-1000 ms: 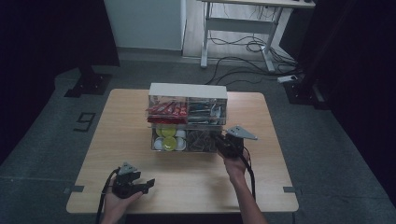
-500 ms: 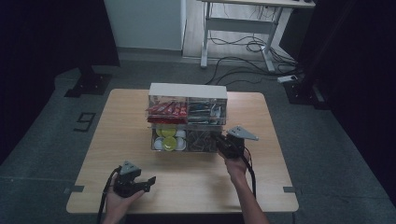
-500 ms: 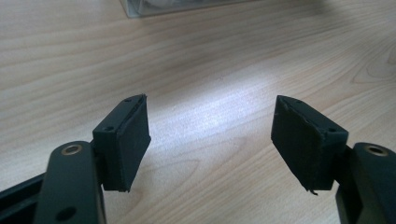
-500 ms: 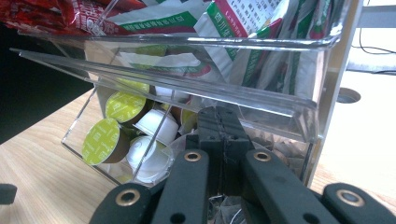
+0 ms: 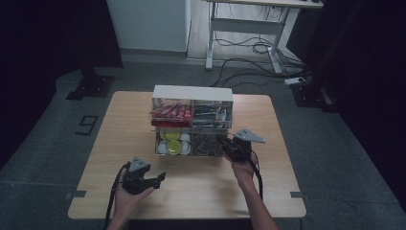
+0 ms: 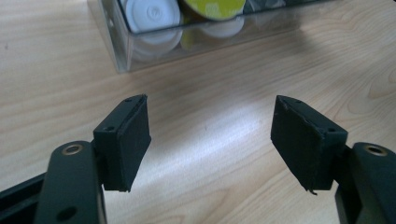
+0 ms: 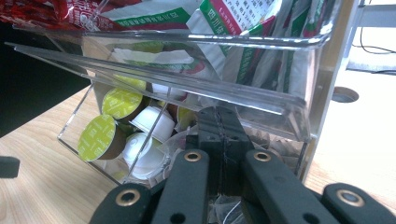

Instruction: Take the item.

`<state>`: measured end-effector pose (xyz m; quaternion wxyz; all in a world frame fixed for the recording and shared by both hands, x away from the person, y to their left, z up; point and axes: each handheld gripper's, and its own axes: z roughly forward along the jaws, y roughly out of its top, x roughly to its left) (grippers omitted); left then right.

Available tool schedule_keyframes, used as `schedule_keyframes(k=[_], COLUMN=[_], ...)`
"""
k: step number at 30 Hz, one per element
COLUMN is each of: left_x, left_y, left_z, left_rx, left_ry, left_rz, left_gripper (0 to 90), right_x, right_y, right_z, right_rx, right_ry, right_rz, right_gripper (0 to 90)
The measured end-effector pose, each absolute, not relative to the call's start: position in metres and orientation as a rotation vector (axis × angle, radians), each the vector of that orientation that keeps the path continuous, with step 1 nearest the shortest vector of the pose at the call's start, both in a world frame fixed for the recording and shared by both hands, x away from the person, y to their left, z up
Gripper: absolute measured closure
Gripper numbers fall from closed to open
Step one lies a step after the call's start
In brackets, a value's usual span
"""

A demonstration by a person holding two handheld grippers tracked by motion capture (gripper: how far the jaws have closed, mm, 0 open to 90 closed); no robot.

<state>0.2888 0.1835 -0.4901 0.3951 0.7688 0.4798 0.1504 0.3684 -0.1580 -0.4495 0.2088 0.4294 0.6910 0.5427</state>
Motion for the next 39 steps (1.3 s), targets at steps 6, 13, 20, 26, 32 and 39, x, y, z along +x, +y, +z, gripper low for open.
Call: schedule_keyframes(k=[6, 13, 20, 26, 32, 39], left_x=[0.295, 0.302, 0.308, 0.314, 0.322, 0.329], left_y=[0.179, 0.172, 0.170, 0.165, 0.159, 0.156], left_z=[-0.481, -0.476, -0.471, -0.465, -0.465, -0.464], left_rx=[1.939, 1.936, 1.932, 1.930, 1.934, 1.917], left_ry=[1.203, 1.181, 1.181, 1.176, 1.176, 1.189], left_rz=[0.396, 0.400, 0.414, 0.448, 0.481, 0.499], left_gripper=[28.6, 30.1, 30.2, 30.1, 30.0, 29.3], right_x=[0.368, 0.368, 0.368, 0.368, 0.368, 0.368], right_y=[-0.160, -0.160, -0.160, -0.160, -0.160, -0.159], right_z=[-0.448, -0.449, -0.448, -0.447, -0.446, -0.446], right_rx=[1.195, 1.197, 1.192, 1.186, 1.187, 1.191], right_ry=[1.923, 1.922, 1.926, 1.933, 1.941, 1.940], right_rz=[1.508, 1.507, 1.500, 1.484, 1.476, 1.480], right_gripper=[88.9, 88.9, 88.9, 88.9, 88.9, 88.9])
